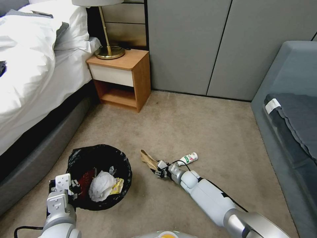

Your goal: Pick up the trash bin, then pick up the garbage from the floor and place it into the trash bin.

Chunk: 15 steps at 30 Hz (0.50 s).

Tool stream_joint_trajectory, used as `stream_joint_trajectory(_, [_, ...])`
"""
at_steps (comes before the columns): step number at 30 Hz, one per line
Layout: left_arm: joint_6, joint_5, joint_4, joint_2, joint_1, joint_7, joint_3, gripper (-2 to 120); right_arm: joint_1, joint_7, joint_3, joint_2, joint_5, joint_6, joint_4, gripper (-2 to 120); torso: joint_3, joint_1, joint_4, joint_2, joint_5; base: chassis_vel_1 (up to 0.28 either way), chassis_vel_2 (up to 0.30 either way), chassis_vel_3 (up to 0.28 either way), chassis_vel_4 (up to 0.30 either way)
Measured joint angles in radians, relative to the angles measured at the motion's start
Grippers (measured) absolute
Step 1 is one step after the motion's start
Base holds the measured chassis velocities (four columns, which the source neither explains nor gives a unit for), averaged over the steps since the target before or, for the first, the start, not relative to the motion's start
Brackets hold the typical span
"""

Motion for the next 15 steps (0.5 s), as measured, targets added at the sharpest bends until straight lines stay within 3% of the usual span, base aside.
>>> stream_joint_trajectory(1, [0.0, 0.0, 0.0, 0.0, 0.0, 0.0, 0.0, 1, 0.0, 0.001, 0.0, 0.0, 0.001, 0.0, 0.001, 30, 0.0, 0.0, 0.0, 0.0, 0.0, 0.0, 0.0, 0.0, 0.0])
stream_joint_trajectory(5, [0.0, 0.001, 0.001, 0.0, 0.0, 0.0, 0.001, 1, -0.001, 0.004, 0.001, 0.0, 0.003, 0.0, 0.005, 20, 0.0, 0.0, 0.0, 0.0, 0.0, 0.0, 0.0, 0.0, 0.0])
stream_joint_trajectory(8, [0.0, 0.002, 0.002, 0.0, 0.0, 0.0, 0.001, 1, -0.003, 0.009, 0.003, -0.002, 0.007, 0.002, 0.01, 3, 0.0, 0.0, 0.0, 0.0, 0.0, 0.0, 0.0, 0.0, 0.0])
stream_joint_trajectory(15, [0.001, 0.002, 0.004, 0.001, -0.001, -0.001, 0.001, 1, -0.006, 0.023, 0.01, -0.005, 0.012, 0.015, 0.02, 0, 0.0, 0.0, -0.0001, 0.0, 0.0, 0.0, 0.0, 0.0, 0.0])
